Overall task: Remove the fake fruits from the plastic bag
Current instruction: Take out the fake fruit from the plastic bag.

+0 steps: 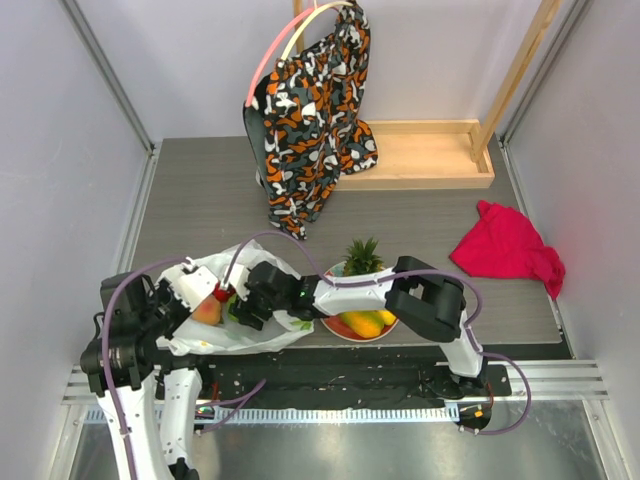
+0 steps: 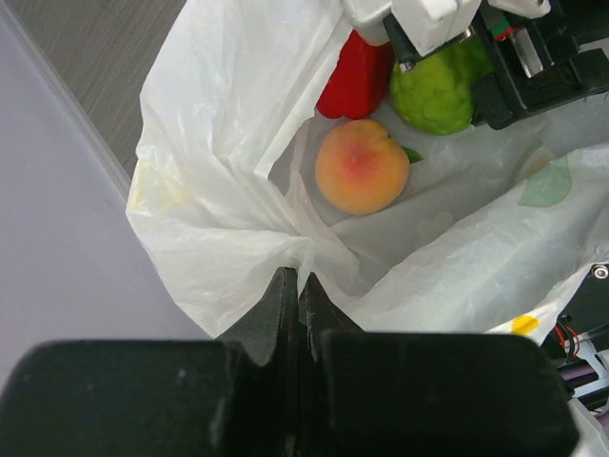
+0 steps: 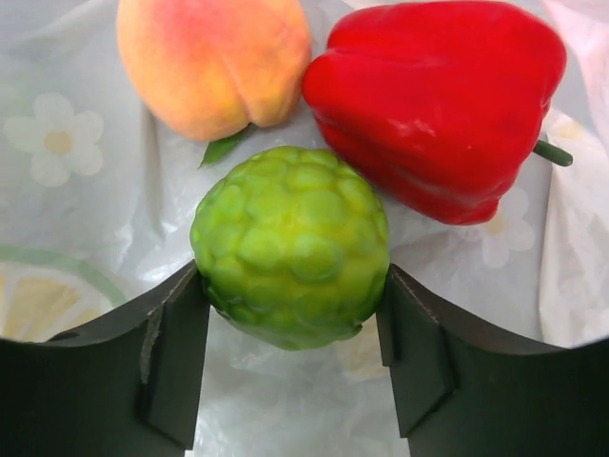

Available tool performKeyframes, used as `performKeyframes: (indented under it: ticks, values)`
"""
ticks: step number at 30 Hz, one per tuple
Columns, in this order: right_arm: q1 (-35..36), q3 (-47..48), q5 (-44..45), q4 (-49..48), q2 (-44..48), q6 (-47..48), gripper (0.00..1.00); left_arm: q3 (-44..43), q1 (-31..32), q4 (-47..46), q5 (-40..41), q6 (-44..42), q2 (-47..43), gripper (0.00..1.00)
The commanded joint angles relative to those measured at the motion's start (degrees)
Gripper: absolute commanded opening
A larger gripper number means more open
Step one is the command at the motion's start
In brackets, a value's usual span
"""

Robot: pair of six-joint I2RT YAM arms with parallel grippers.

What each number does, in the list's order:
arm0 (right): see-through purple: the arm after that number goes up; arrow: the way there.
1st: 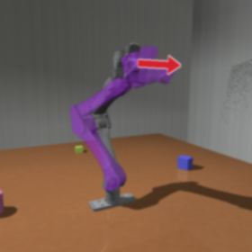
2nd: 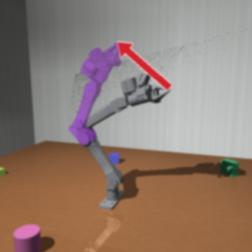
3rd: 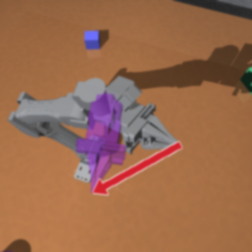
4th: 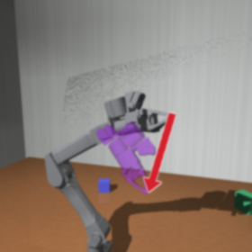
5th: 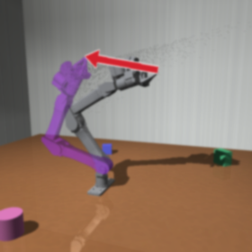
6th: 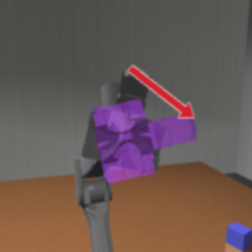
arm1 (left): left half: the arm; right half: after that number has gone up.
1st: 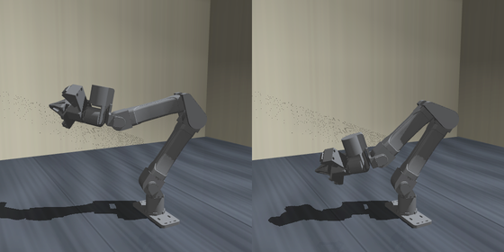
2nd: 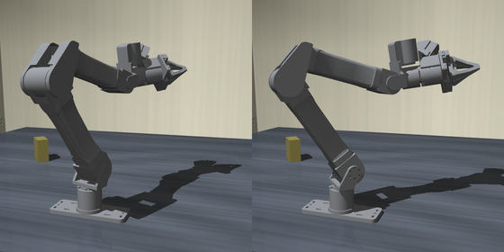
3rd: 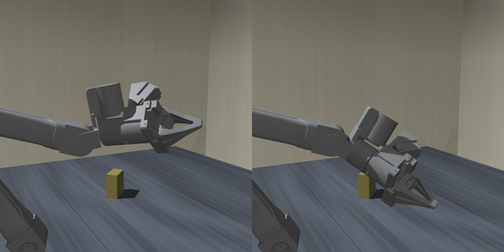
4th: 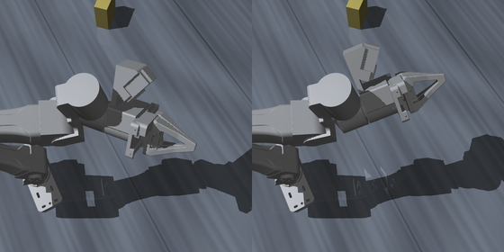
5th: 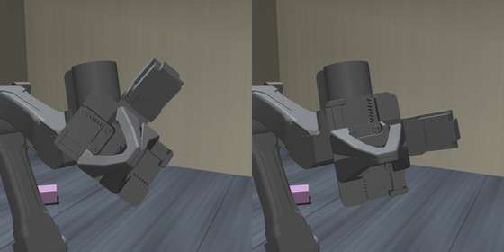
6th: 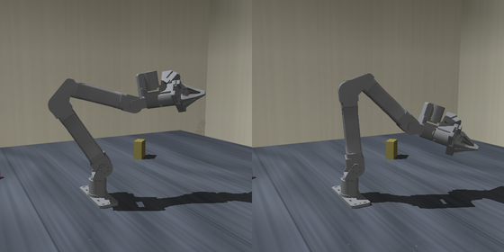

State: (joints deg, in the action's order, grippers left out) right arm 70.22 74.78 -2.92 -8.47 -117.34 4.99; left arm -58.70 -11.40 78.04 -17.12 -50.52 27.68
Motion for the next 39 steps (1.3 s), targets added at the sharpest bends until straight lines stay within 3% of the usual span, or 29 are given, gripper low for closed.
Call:
performKeyframes:
  ticks: [1,8,11,17,21,26,31,39]
  values:
    - [-1.3,4.0,-6.2,1.6,9.1,2.1,0.36,1.6,0.2,15.4,-1.2,-1.0,-0.8,0.00]
    - [-5.8,7.6,-20.5,12.0,21.9,1.8,0.33,3.1,1.5,11.0,-0.8,0.9,-0.5,0.00]
    - [-6.6,7.6,-21.5,16.1,27.1,3.7,0.32,3.2,1.8,10.0,0.4,1.8,0.0,0.00]
    - [-8.9,2.8,-15.5,27.4,37.3,13.7,0.36,3.6,2.3,8.6,1.7,3.2,-0.4,0.00]
    - [-10.2,-2.3,-20.8,33.3,41.7,18.7,0.38,3.7,2.3,6.9,1.2,6.0,-0.1,0.00]
    - [-10.1,-3.5,-25.1,28.1,37.6,17.3,0.38,1.6,2.3,2.0,0.0,10.1,1.8,0.00]
    - [-10.5,7.2,-31.4,27.1,28.8,15.6,0.39,-4.5,2.3,-3.8,-2.7,17.7,8.0,0.00]
    - [-9.3,21.3,-45.0,11.6,17.9,-4.9,0.45,-14.6,2.3,-10.9,-10.8,34.0,17.1,0.00]
